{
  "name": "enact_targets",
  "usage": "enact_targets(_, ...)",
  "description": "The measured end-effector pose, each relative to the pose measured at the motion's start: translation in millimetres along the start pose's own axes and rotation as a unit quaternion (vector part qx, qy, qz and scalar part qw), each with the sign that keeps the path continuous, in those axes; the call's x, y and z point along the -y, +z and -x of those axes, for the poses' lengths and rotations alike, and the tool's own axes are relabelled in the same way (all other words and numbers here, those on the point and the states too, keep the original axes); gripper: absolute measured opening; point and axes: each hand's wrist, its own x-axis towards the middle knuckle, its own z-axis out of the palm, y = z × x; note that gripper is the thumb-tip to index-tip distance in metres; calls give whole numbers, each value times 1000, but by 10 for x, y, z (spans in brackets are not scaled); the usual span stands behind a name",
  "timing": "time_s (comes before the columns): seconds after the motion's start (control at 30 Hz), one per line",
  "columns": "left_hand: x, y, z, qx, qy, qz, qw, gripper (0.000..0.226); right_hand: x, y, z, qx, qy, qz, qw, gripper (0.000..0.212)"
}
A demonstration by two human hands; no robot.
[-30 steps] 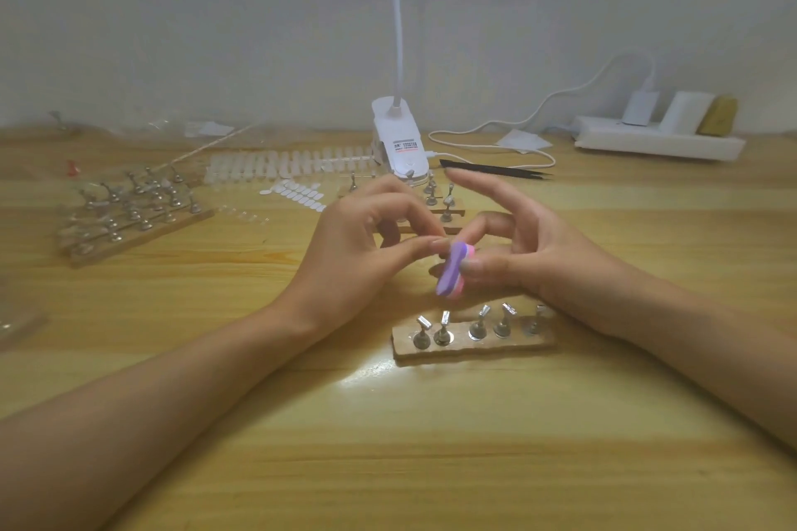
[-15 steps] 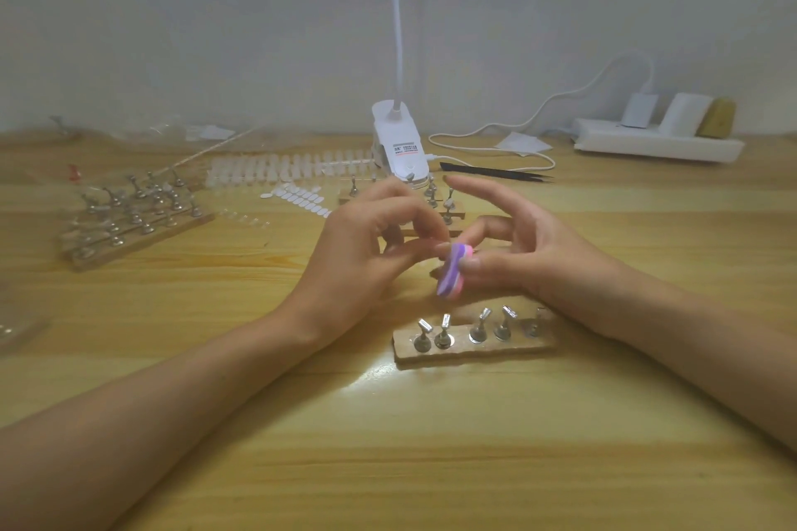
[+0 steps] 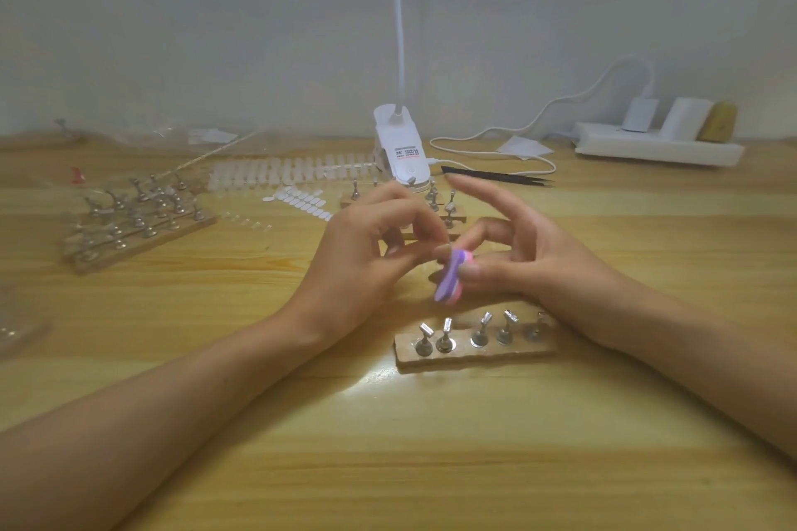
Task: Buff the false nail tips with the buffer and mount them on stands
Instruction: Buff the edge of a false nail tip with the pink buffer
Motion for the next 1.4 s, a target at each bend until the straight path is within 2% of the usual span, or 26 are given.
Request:
enact_targets(0.1,-5,5,3,6,-2,12,1000,15,-12,-69,-25,-83,-11,-77,993,82)
enact_targets(0.23,4,-15,1,-2,-6,12,1000,12,8,2,7,0,1,-6,1000,82)
enact_targets(0.33,6,-3,-1,7,-10,20,1000,13,-1,-59,-14,-75,-11,-69,995,82)
enact_targets(0.37,6,-5,0,3,-11,22,1000,14,3,-61,-17,-76,-11,-71,994,82)
enact_targets(0.47,18,-8,1,-1,-6,14,1000,14,18,8,16,-2,0,5,1000,81)
enact_targets(0.6,22,3,2,17,-13,20,1000,9,0,-59,-9,-88,-12,-72,993,78)
enact_targets(0.7,26,-13,-8,6,-11,22,1000,11,13,-4,24,13,0,20,1000,76)
enact_targets(0.73,28,-16,-10,6,-14,22,1000,12,12,12,22,13,-7,24,1000,76)
enact_targets(0.83,31,-13,-9,18,-26,36,999,9,-8,-46,-7,-90,-26,-47,995,78)
enact_targets(0.87,35,-14,-8,17,-28,38,999,7,-10,-61,-4,-98,-30,-38,994,78)
enact_targets(0.97,46,-20,-17,8,-20,25,999,5,-1,-6,40,4,-35,41,999,77)
enact_targets(1.0,47,-22,-19,7,-19,21,1000,5,-2,20,45,7,-42,41,998,77)
enact_targets(1.1,43,-23,-19,5,-31,25,999,5,-16,33,30,-75,-70,24,994,77)
enact_targets(1.17,35,-23,-12,0,-34,32,999,7,-30,30,31,-102,-84,24,991,74)
enact_targets(1.33,27,-28,4,2,-37,35,999,9,-2,-19,45,-41,-68,61,995,71)
enact_targets(1.4,20,-21,3,2,-36,38,999,11,-1,-63,43,-41,-58,60,996,73)
